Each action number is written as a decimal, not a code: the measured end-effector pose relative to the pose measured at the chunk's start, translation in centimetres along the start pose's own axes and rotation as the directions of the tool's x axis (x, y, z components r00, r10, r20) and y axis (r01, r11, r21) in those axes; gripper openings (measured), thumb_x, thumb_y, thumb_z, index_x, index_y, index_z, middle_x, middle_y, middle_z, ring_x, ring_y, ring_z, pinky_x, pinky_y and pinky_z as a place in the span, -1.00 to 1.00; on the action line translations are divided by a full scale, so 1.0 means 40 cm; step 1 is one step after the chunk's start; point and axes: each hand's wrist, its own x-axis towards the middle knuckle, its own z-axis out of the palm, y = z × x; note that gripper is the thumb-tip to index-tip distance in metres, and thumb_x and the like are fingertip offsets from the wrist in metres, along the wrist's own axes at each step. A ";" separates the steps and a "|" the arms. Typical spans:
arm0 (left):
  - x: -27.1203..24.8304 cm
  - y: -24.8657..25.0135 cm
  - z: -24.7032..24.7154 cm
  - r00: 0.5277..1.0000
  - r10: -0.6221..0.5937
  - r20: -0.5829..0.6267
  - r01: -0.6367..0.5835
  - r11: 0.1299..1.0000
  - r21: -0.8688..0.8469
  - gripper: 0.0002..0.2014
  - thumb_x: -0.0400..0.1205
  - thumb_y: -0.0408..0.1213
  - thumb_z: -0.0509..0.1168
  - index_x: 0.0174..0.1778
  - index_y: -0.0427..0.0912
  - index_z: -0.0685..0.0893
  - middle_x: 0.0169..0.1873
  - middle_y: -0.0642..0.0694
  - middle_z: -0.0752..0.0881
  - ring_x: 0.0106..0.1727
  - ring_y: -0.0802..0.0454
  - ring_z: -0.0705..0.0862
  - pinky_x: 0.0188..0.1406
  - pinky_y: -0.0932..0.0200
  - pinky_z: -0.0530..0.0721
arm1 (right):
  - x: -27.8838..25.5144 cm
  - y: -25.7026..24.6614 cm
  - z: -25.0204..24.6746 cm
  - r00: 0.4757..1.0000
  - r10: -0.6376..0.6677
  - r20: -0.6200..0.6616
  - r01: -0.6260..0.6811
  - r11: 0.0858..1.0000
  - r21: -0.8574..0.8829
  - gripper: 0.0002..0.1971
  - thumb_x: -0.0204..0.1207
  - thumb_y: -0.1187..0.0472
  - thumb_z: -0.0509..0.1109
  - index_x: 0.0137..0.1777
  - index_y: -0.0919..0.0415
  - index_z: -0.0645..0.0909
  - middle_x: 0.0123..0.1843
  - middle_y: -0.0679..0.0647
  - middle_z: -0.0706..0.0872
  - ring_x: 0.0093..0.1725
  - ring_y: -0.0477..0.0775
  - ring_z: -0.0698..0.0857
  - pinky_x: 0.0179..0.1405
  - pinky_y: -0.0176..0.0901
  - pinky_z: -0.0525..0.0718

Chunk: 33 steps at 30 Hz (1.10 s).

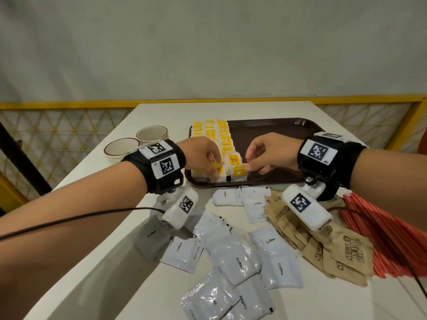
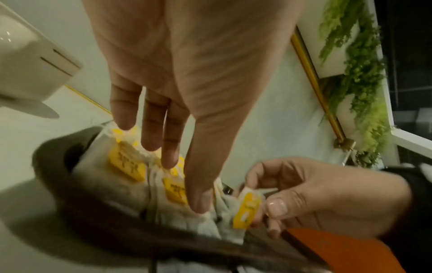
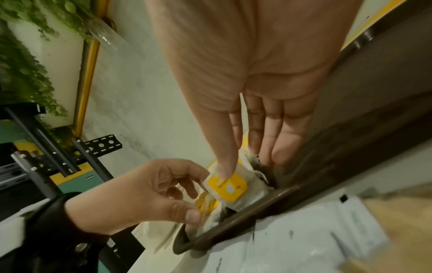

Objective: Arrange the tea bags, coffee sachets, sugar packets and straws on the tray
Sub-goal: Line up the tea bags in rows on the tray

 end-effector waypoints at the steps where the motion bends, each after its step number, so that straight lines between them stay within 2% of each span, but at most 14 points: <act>1: 0.002 0.005 0.011 1.000 -0.001 0.001 0.001 0.999 0.032 -0.60 0.44 -0.01 0.51 0.16 -0.02 0.68 -0.02 0.06 0.62 0.02 0.08 0.59 -0.02 0.20 0.55 | 0.005 -0.006 0.007 1.000 0.004 0.030 -0.002 0.998 -0.057 -0.69 0.30 0.34 0.63 -0.01 0.24 0.62 0.02 0.11 0.65 -0.19 -0.01 0.70 -0.09 -0.08 0.78; 3: 0.009 0.013 0.027 1.000 -0.010 -0.028 0.012 0.996 0.087 -0.54 0.42 0.02 0.51 0.21 -0.01 0.63 0.00 0.05 0.60 0.00 0.07 0.56 -0.05 0.19 0.53 | 0.014 -0.018 0.023 0.998 0.018 0.067 -0.008 0.988 -0.157 -0.60 0.24 0.30 0.67 0.00 0.19 0.57 0.06 0.07 0.61 -0.26 -0.01 0.69 -0.13 -0.10 0.78; 6: 0.017 0.017 0.038 0.998 -0.040 -0.049 0.045 0.991 0.125 -0.53 0.40 -0.02 0.51 0.18 -0.04 0.58 0.02 -0.03 0.62 -0.02 0.00 0.57 -0.08 0.14 0.59 | 0.038 -0.021 0.041 1.000 0.003 0.017 0.000 0.983 -0.182 -0.61 0.24 0.27 0.68 -0.07 0.18 0.53 -0.09 0.08 0.61 -0.39 -0.03 0.65 -0.25 -0.15 0.76; 10: 0.018 0.023 0.038 0.997 -0.070 -0.045 0.077 0.983 0.164 -0.56 0.40 -0.05 0.51 0.13 -0.09 0.59 0.00 -0.06 0.63 -0.03 -0.04 0.58 -0.19 0.19 0.52 | 0.062 -0.015 0.055 1.000 -0.001 -0.022 -0.004 0.974 -0.225 -0.61 0.24 0.30 0.68 -0.10 0.20 0.51 -0.14 0.08 0.58 -0.37 -0.03 0.64 -0.35 -0.20 0.77; 13: 0.022 0.023 0.038 0.996 -0.076 -0.043 0.082 0.979 0.186 -0.60 0.40 -0.04 0.51 0.08 -0.10 0.61 0.00 -0.07 0.66 -0.01 -0.06 0.62 -0.18 0.17 0.55 | 0.074 -0.014 0.066 1.000 0.008 -0.026 -0.014 0.971 -0.240 -0.61 0.23 0.30 0.68 -0.16 0.17 0.47 -0.18 0.06 0.53 -0.37 -0.03 0.62 -0.34 -0.13 0.80; 16: 0.027 0.023 0.040 0.996 -0.074 -0.050 0.082 0.977 0.196 -0.60 0.39 -0.02 0.51 0.04 -0.10 0.62 0.00 -0.07 0.67 0.00 -0.06 0.63 -0.19 0.17 0.56 | 0.084 -0.016 0.065 1.000 0.014 -0.024 -0.019 0.972 -0.233 -0.61 0.25 0.32 0.67 -0.16 0.18 0.46 -0.20 0.07 0.53 -0.41 -0.03 0.63 -0.42 -0.20 0.76; 18: 0.028 0.019 0.035 0.996 -0.083 -0.046 0.089 0.982 0.164 -0.58 0.36 0.00 0.54 0.03 -0.10 0.62 -0.02 -0.04 0.66 -0.01 -0.04 0.62 -0.21 0.19 0.54 | 0.090 -0.015 0.063 1.000 0.016 -0.025 -0.021 0.978 -0.210 -0.61 0.25 0.34 0.67 -0.16 0.19 0.46 -0.21 0.09 0.54 -0.41 -0.02 0.64 -0.41 -0.18 0.77; 20: 0.032 0.009 0.021 0.994 -0.098 -0.041 0.101 0.992 0.077 -0.58 0.35 0.01 0.56 0.00 -0.09 0.63 -0.06 0.00 0.64 -0.05 0.02 0.59 -0.25 0.21 0.52 | 0.097 -0.012 0.063 0.999 0.022 -0.025 -0.026 0.981 -0.192 -0.61 0.25 0.35 0.67 -0.16 0.20 0.45 -0.22 0.11 0.56 -0.39 0.00 0.65 -0.31 -0.09 0.79; 22: 0.039 -0.002 0.003 0.992 -0.108 -0.067 0.105 0.993 -0.048 -0.66 0.40 -0.02 0.54 -0.03 -0.11 0.68 -0.14 0.05 0.61 -0.13 0.10 0.56 -0.25 0.22 0.48 | 0.102 -0.010 0.063 0.999 0.026 -0.027 -0.030 0.983 -0.178 -0.61 0.25 0.36 0.66 -0.16 0.20 0.45 -0.25 0.11 0.56 -0.37 0.02 0.65 -0.24 -0.03 0.80; 24: 0.049 -0.011 -0.011 0.985 -0.123 -0.123 0.106 0.985 -0.135 -0.76 0.48 -0.08 0.49 -0.06 -0.14 0.74 -0.19 0.08 0.62 -0.15 0.14 0.54 -0.17 0.23 0.47 | 0.106 -0.010 0.062 0.999 0.027 -0.028 -0.032 0.985 -0.169 -0.61 0.26 0.36 0.66 -0.17 0.20 0.45 -0.25 0.12 0.57 -0.35 0.03 0.66 -0.26 -0.04 0.79; 27: 0.068 -0.018 -0.014 0.977 -0.131 -0.167 0.101 0.979 -0.177 -0.82 0.54 -0.15 0.45 -0.05 -0.17 0.79 -0.07 -0.04 0.73 -0.05 0.08 0.61 -0.04 0.18 0.56 | 0.109 -0.013 0.060 0.999 0.035 -0.028 -0.039 0.987 -0.153 -0.62 0.27 0.37 0.65 -0.13 0.23 0.45 -0.23 0.14 0.59 -0.37 0.02 0.67 -0.35 -0.13 0.77; 33: 0.111 -0.004 -0.011 0.984 -0.129 -0.126 0.109 0.982 -0.153 -0.81 0.59 -0.25 0.37 0.05 -0.21 0.80 0.06 -0.11 0.78 0.05 0.01 0.68 0.06 0.14 0.62 | 0.117 -0.012 0.058 0.999 0.022 -0.026 -0.026 0.990 -0.142 -0.61 0.26 0.37 0.66 -0.13 0.23 0.46 -0.19 0.20 0.60 -0.33 0.06 0.67 -0.38 -0.14 0.77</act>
